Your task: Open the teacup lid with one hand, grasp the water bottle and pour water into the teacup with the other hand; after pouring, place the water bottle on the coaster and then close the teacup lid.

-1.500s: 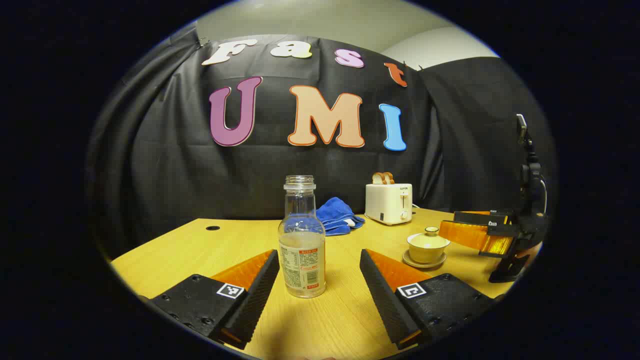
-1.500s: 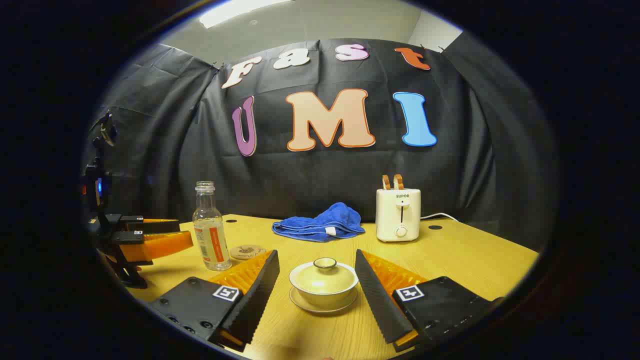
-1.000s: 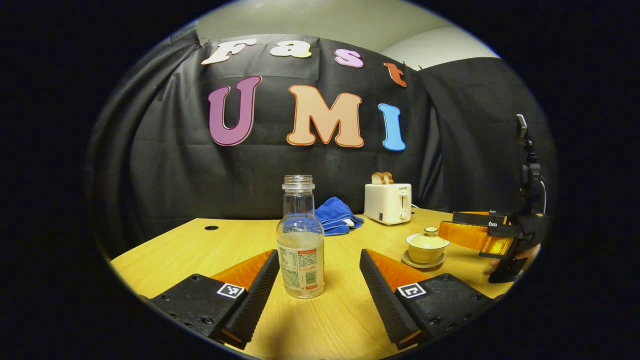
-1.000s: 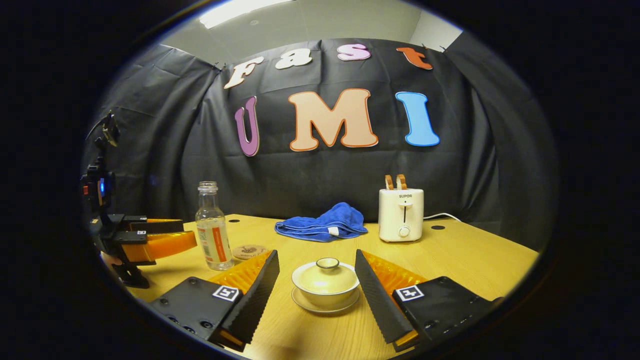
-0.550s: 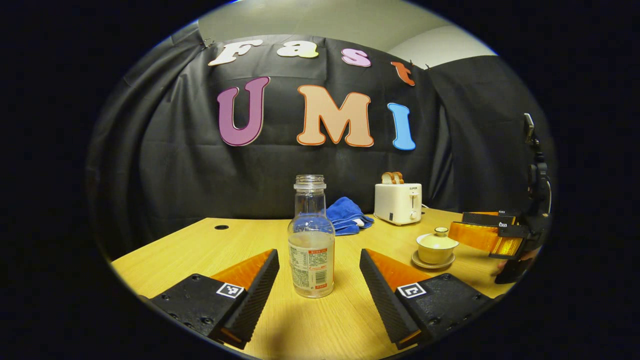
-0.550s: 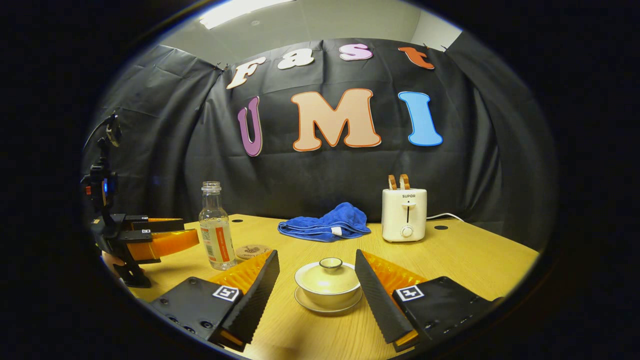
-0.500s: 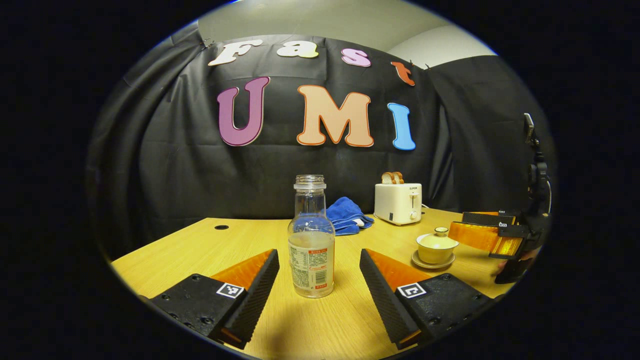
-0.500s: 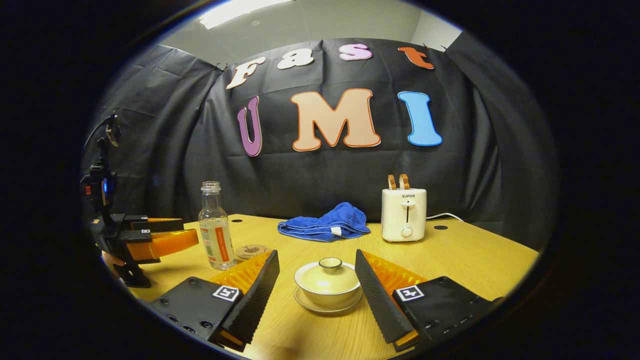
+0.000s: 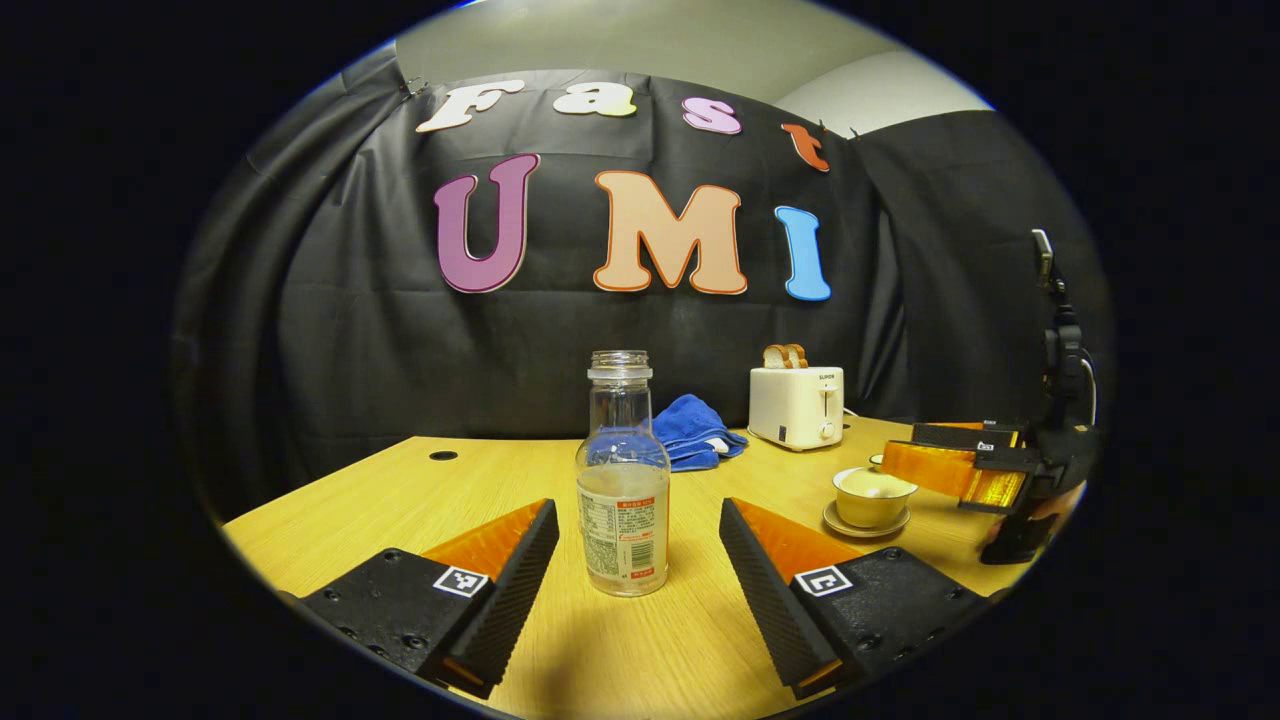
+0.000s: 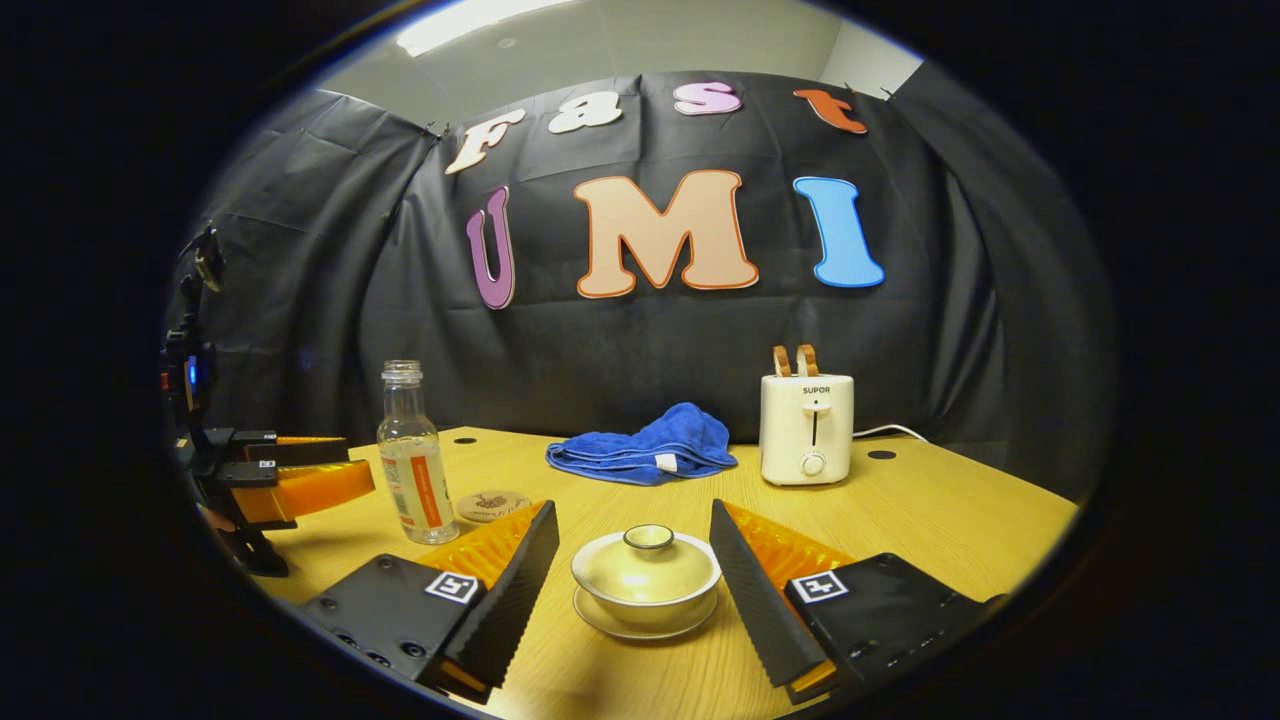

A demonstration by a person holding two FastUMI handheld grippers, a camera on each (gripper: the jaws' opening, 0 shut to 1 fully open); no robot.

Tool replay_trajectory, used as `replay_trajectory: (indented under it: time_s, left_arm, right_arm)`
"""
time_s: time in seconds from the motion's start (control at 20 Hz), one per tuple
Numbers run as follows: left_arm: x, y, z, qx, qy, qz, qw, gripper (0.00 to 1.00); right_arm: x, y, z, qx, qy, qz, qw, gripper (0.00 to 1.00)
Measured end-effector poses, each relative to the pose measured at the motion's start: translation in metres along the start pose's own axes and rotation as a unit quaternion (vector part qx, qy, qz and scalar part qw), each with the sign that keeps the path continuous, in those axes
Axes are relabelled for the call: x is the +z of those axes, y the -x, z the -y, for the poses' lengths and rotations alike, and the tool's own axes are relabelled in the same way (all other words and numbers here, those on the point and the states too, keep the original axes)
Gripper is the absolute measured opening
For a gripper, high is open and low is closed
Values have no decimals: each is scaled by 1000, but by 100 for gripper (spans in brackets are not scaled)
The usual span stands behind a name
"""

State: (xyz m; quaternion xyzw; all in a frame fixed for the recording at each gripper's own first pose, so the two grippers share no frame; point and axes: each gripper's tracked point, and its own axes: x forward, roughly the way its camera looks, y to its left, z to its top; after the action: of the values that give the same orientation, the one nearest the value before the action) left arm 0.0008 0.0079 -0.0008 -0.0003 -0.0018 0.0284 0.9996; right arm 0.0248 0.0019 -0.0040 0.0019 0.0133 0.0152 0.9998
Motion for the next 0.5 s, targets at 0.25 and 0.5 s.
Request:
replay_trajectory:
  time_s: [0.25,0.5]
  left_arm:
    - [0,0,0,0,0,0,1000,96]
    - [0,-1,0,0,0,0,1000,95]
  right_arm:
    - [-8,-16,4,-8,1,-29,1000,96]
    - [-8,-25,10,-23,1,-30,999,79]
